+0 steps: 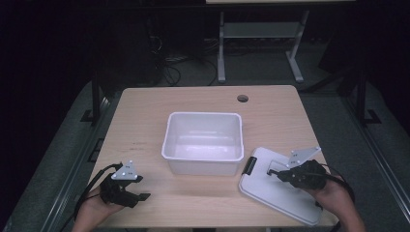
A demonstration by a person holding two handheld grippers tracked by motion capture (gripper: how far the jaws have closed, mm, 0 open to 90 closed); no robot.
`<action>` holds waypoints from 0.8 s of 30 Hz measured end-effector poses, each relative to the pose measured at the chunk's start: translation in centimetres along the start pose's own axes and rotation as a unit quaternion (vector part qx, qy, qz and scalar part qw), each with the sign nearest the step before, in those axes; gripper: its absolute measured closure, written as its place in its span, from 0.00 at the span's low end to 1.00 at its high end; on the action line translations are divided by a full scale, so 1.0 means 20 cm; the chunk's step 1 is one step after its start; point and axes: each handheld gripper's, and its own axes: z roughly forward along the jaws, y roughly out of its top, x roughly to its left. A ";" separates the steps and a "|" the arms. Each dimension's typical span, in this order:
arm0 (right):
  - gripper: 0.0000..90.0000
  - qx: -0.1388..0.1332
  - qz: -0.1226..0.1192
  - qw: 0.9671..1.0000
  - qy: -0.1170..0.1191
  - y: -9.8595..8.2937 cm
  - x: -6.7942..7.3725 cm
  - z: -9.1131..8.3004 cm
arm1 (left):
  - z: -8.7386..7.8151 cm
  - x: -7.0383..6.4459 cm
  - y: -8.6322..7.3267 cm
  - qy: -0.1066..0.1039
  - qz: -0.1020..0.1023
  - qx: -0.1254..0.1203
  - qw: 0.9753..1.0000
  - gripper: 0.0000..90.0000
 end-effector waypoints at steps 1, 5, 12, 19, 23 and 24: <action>0.92 0.003 0.000 1.000 0.002 0.00 -0.01 0.00 | 0.00 0.00 0.00 -0.001 -0.003 -0.002 1.000 0.36; 0.93 0.008 0.002 1.000 0.008 0.01 -0.03 0.00 | 0.00 0.01 -0.01 -0.003 -0.006 -0.005 1.000 0.37; 0.94 0.000 0.011 1.000 0.027 0.00 -0.07 -0.01 | 0.00 0.01 0.00 -0.004 -0.004 -0.007 1.000 0.37; 0.94 -0.008 0.016 0.999 0.033 -0.01 -0.09 -0.03 | 0.00 0.00 0.01 -0.004 -0.001 -0.007 1.000 0.37; 0.94 -0.012 0.012 0.999 0.032 -0.01 -0.08 -0.06 | 0.00 0.00 0.01 -0.005 -0.004 -0.007 1.000 0.37; 0.94 -0.014 0.009 0.999 0.031 -0.01 -0.08 -0.07 | 0.00 0.00 0.00 -0.006 -0.003 -0.007 1.000 0.37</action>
